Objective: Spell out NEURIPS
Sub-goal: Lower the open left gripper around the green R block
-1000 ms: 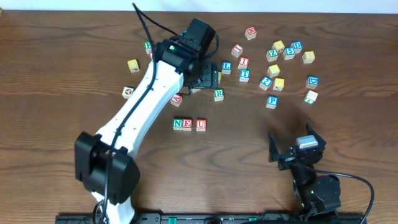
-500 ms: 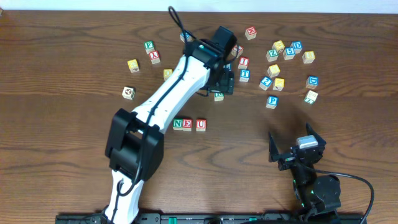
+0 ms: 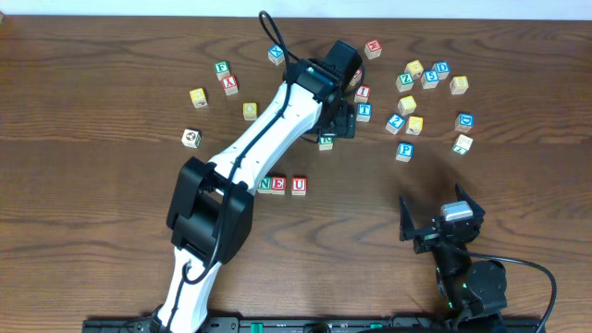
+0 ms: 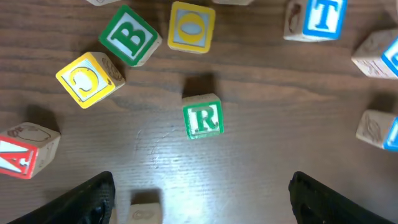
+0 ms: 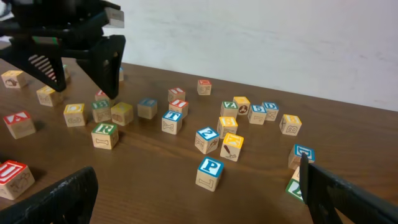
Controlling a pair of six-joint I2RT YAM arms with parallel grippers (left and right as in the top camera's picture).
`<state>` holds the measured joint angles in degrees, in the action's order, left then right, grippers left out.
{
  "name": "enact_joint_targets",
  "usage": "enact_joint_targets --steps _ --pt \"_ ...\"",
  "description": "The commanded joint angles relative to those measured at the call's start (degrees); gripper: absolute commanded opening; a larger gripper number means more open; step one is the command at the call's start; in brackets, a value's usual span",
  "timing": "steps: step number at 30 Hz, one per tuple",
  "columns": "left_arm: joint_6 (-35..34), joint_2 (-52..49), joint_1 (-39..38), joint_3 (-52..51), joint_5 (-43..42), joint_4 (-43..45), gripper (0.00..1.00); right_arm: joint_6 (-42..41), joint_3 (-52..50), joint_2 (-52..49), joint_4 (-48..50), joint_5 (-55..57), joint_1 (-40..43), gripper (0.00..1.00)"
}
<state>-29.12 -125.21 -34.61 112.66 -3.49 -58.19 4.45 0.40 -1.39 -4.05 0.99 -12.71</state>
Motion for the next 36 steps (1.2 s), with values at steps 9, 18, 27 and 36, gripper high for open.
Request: enact_joint_targets --steps 9,18,27,36 --pt "-8.1 -6.5 0.1 1.7 1.3 1.2 0.87 -0.1 -0.1 0.3 -0.3 -0.3 0.3 0.99" --pt "-7.6 -8.3 -0.9 1.7 1.3 3.8 0.87 -0.1 -0.1 0.3 -0.2 -0.3 0.3 0.99" --pt "-7.6 -8.5 -1.7 1.7 1.3 5.2 0.87 -0.1 -0.1 0.3 -0.3 -0.3 0.3 0.99" --pt "-7.6 -8.9 -1.7 1.7 3.5 5.6 0.87 -0.1 -0.1 0.3 -0.2 -0.3 0.3 0.99"
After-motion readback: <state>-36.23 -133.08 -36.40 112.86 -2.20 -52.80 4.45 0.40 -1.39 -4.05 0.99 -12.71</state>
